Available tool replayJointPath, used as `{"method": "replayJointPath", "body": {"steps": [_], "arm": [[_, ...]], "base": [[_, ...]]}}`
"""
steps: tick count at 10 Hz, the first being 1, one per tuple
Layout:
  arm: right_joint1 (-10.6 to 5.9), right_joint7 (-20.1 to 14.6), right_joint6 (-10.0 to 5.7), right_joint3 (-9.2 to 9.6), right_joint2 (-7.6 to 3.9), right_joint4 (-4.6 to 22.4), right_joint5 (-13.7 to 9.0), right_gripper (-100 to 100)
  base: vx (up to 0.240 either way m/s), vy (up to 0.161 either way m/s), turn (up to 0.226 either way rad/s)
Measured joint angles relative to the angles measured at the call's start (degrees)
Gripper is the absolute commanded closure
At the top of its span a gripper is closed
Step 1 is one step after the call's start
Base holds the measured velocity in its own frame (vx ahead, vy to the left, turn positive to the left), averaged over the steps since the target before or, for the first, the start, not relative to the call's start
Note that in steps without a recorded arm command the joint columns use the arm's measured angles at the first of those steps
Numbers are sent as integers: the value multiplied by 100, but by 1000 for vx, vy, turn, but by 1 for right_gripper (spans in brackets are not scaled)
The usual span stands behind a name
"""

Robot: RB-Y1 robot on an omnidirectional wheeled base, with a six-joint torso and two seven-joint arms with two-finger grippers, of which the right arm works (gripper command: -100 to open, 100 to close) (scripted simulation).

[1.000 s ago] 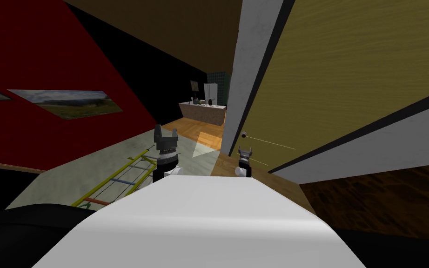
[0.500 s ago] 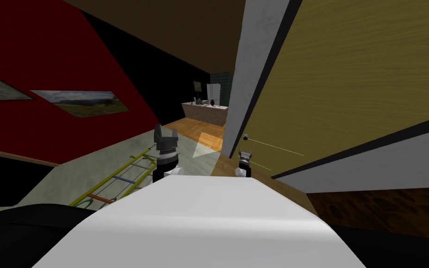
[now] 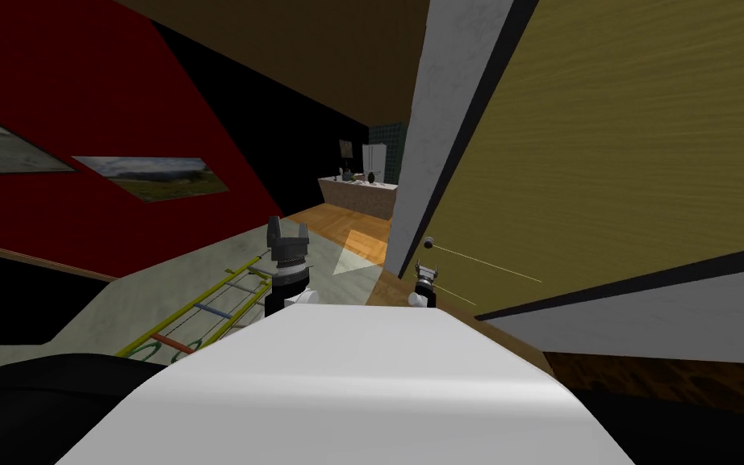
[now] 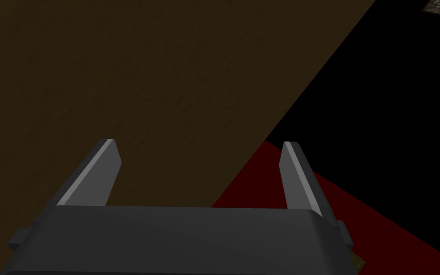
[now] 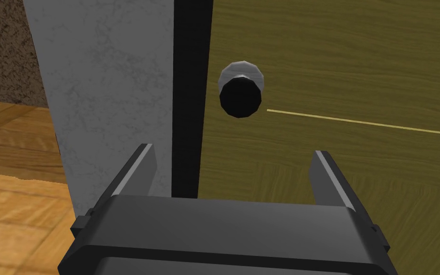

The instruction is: Pull the door open

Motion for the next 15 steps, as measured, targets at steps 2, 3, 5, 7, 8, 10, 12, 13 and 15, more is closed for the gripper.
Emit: {"method": "replayJointPath", "body": {"steps": [2, 3, 5, 7, 8, 10, 12, 13, 15], "arm": [[-66, -124, -30, 12, -7, 180, -117, -100], [-89, -189, -43, 19, -17, 260, -172, -100], [-180, -387, -132, 55, -31, 552, -278, -100], [-270, -600, -204, 83, -56, 839, -422, -100], [-275, -625, -211, 84, -59, 854, -431, -100], [-171, -765, -220, 101, -194, 847, -448, -100], [-79, -895, -201, 105, -329, 809, -471, -100], [-87, -985, -241, 123, -370, 897, -467, -100], [45, -1244, -286, 153, -574, 935, -484, -100]], "base": [[74, -49, 50], [72, -42, 56], [91, -67, 82], [98, -53, 41], [146, -6, 40], [177, -14, 28], [85, 7, 12], [93, 7, 44], [112, -2, 31]]}}
